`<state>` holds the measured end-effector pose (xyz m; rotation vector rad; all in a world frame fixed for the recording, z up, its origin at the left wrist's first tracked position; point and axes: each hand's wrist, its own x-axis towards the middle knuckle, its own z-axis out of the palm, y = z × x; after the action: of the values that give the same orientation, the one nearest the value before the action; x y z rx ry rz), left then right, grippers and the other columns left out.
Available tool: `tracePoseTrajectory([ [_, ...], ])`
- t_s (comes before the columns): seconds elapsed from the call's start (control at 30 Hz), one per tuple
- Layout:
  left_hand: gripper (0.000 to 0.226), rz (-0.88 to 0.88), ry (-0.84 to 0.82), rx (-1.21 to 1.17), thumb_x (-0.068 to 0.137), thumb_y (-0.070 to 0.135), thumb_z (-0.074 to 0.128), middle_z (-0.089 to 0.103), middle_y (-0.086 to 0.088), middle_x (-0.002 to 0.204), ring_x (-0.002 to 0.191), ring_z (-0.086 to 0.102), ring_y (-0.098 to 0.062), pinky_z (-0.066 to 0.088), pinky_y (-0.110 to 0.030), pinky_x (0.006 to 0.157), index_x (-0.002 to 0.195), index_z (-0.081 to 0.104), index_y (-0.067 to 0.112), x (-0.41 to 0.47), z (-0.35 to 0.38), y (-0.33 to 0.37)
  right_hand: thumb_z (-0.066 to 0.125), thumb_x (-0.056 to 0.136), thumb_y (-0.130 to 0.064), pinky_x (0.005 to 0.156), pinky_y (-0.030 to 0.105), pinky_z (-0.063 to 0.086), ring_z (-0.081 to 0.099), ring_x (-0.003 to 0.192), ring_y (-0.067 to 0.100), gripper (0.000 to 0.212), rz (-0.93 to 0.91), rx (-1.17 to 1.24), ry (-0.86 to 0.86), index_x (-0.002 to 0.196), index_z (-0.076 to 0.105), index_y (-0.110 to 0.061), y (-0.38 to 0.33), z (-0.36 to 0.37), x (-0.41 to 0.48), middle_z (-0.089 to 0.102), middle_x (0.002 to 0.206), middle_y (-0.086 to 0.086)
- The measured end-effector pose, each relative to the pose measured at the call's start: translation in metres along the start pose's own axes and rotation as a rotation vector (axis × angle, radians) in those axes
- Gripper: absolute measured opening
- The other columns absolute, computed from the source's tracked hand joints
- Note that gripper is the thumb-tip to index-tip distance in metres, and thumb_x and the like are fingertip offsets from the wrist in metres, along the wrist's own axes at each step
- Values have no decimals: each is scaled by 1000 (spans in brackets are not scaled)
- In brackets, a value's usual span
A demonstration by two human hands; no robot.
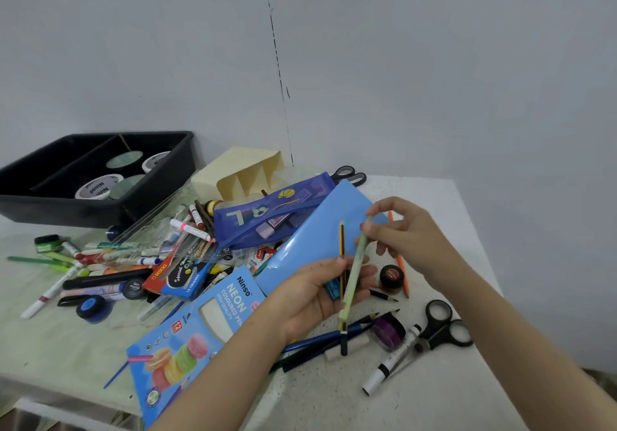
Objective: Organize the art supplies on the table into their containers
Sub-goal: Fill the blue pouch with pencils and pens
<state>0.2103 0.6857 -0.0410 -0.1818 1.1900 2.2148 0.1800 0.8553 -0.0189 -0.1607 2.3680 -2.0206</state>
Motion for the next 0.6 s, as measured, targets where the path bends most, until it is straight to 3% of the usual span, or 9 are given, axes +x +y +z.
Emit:
tracePoseTrajectory([
  [0.13,30,-31,-37,36,94,15,42,70,-17,97,80,69,-21,58,-32,75,104,65,-2,-5,1,0,72,81,-16,59,17,40,50,62,17,13,-38,-87,-69,86,60,-18,5,6,0,66,76,27],
  [0.23,33,-49,-47,49,92,22,45,70,-16,96,77,69,-19,58,-29,71,100,67,-2,-7,1,0,73,80,-13,59,7,39,54,58,3,14,-51,-114,-86,88,61,-15,7,8,-1,66,69,10],
  [0.33,27,-46,-80,100,81,17,52,70,-15,95,74,68,-18,57,-25,67,92,72,1,-9,2,1,74,80,-17,56,8,38,52,55,-1,18,-29,-157,-75,93,62,-17,9,11,-2,65,70,0],
  [0.53,25,-61,-121,201,81,16,55,70,-13,95,75,67,-17,56,-24,67,93,72,3,-11,0,2,67,85,-14,43,11,36,49,43,4,22,75,-40,-164,107,63,-17,-1,12,-7,65,72,21],
  [0.6,26,-63,-133,227,81,18,55,70,-12,96,76,67,-17,55,-24,67,93,72,4,-12,-1,3,66,85,-12,42,12,37,51,43,5,18,99,-12,-181,104,65,-14,-5,12,-6,62,69,18],
])
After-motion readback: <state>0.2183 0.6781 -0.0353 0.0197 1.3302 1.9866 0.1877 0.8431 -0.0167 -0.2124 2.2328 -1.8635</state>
